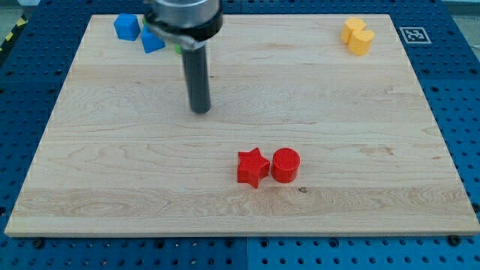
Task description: Push the red star top left to the red circle
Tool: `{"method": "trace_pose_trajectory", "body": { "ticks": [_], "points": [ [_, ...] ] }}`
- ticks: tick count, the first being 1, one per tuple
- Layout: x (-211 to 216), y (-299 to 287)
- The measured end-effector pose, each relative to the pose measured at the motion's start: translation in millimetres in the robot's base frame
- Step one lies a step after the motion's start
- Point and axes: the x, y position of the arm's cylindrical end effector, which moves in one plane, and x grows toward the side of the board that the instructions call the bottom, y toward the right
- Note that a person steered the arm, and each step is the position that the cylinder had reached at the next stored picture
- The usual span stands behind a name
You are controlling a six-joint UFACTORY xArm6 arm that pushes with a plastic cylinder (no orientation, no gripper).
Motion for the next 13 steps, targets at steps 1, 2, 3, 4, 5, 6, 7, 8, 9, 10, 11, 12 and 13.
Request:
{"method": "trace_pose_trajectory", "body": {
  "ticks": [1, 2, 3, 4, 5, 6, 7, 8, 9, 10, 11, 12, 13],
  "points": [
    [57.4, -7.1],
    [95.6, -7.1],
    [97.8, 1.9],
    [104.8, 57.4],
    [114.1, 112.4],
    [124.1, 145.7],
    [128.1, 151.5],
    [128.1, 148.7],
    [117.3, 144.2],
    [92.3, 144.5],
    [66.2, 144.9],
    [38.8, 144.9],
    [7.9, 144.9]
  ]
}}
